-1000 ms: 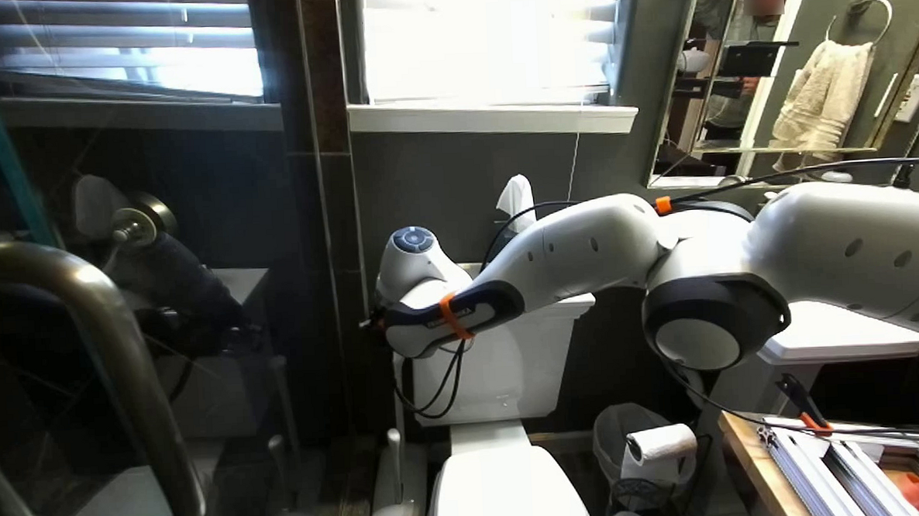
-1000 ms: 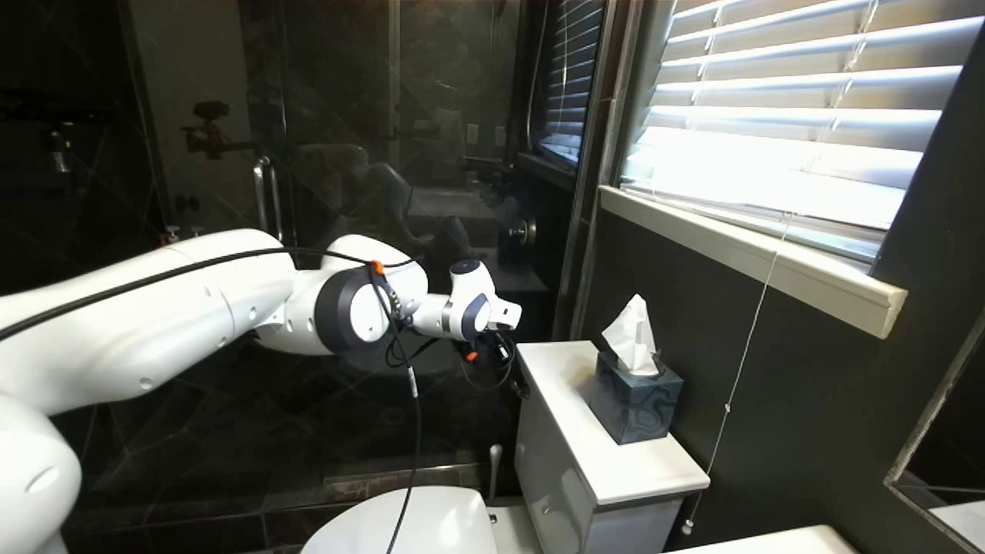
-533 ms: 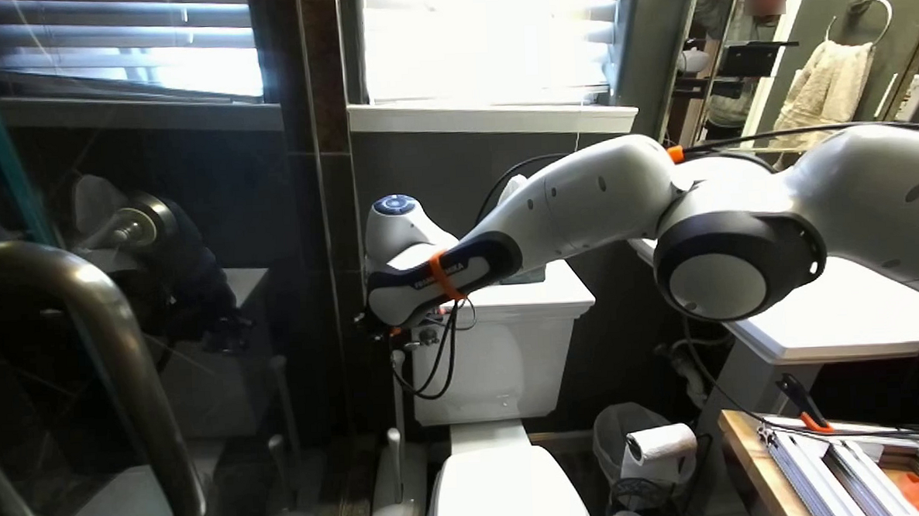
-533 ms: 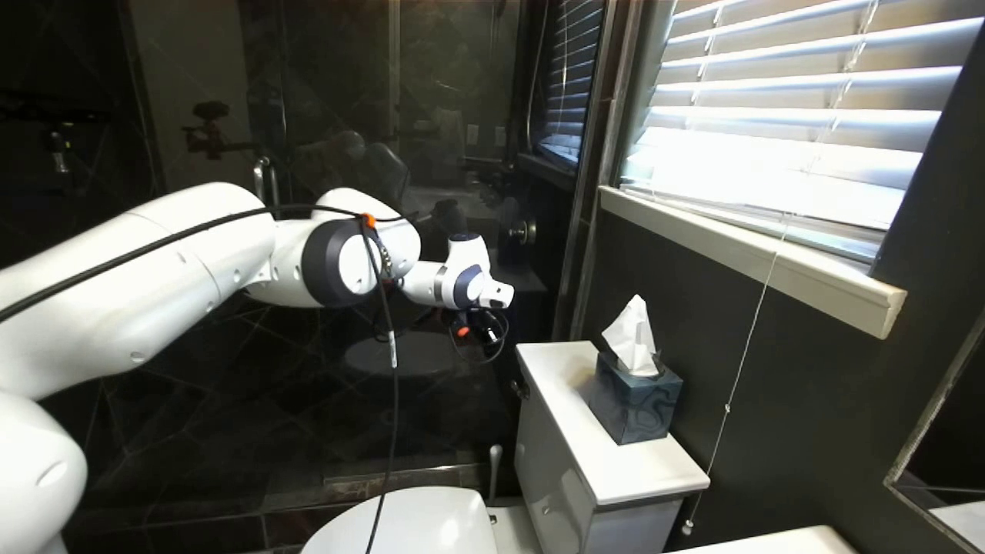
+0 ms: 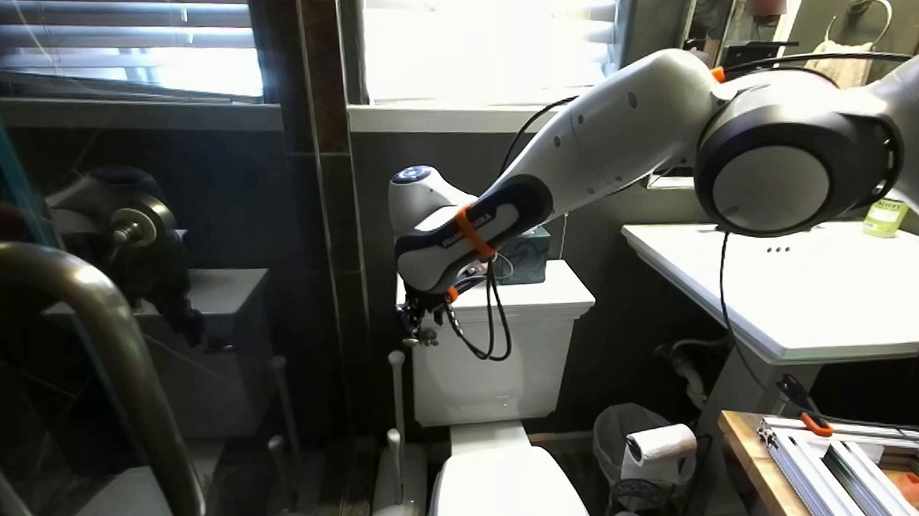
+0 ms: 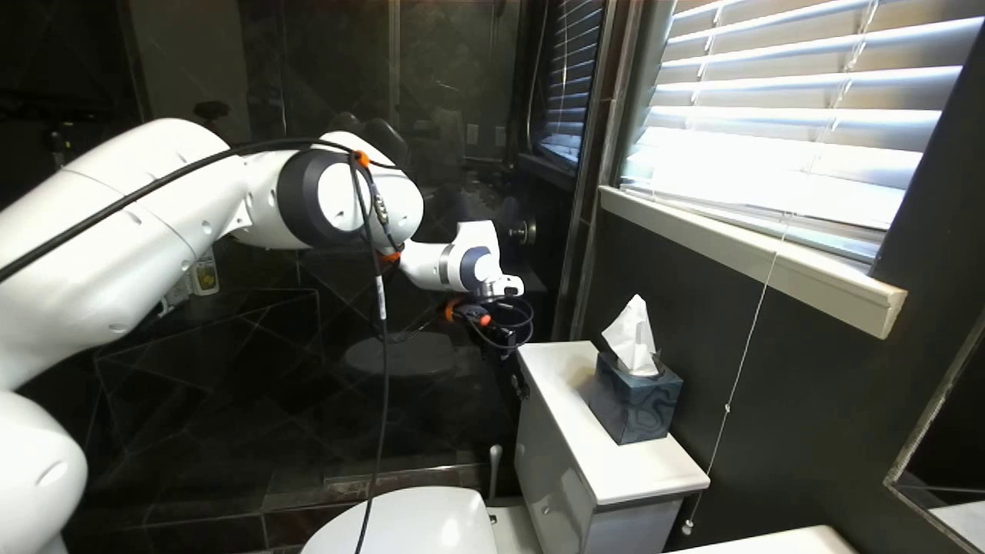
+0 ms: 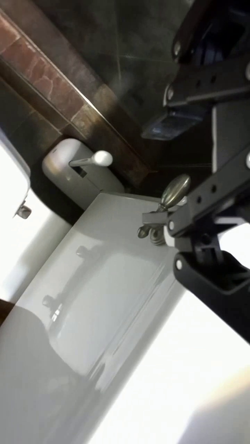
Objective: Flush the toilet
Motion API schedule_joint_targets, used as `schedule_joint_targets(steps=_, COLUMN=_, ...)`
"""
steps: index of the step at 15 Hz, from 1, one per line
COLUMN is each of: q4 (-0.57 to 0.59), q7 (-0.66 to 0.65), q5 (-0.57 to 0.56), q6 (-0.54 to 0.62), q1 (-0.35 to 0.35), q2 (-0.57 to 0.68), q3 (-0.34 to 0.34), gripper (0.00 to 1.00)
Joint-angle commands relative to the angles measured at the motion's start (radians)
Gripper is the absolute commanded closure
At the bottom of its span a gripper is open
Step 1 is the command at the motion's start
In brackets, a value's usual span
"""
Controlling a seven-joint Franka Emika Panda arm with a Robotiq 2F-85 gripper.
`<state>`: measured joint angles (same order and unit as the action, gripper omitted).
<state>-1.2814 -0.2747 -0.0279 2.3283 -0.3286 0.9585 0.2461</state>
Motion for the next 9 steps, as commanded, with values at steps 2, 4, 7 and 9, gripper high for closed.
schedule_joint_targets(steps=2, q4=-0.289, q7=0.248, q5=-0.052, q6=0.076, q1=-0.005, q2=-0.201, q3=-0.024, gripper=0.04)
schedule_joint_targets(steps=4, q4=-0.373, q7=0.361, q5=-0.037, q6=0.118, q1=-0.014, q2=-0.264, q3=-0.045, gripper=0.00)
schedule_joint_targets(steps=7, q4=-0.510, q7=0.526, q5=-0.017, q6=0.190, q1=-0.042, q2=-0.369, q3=-0.093, gripper=0.00)
schedule_joint_targets(steps=9, q4=-0.604, q7=0.625, q5=0.036, q6=0.261, q1=-0.082, q2=-0.444, q3=-0.150, gripper=0.00)
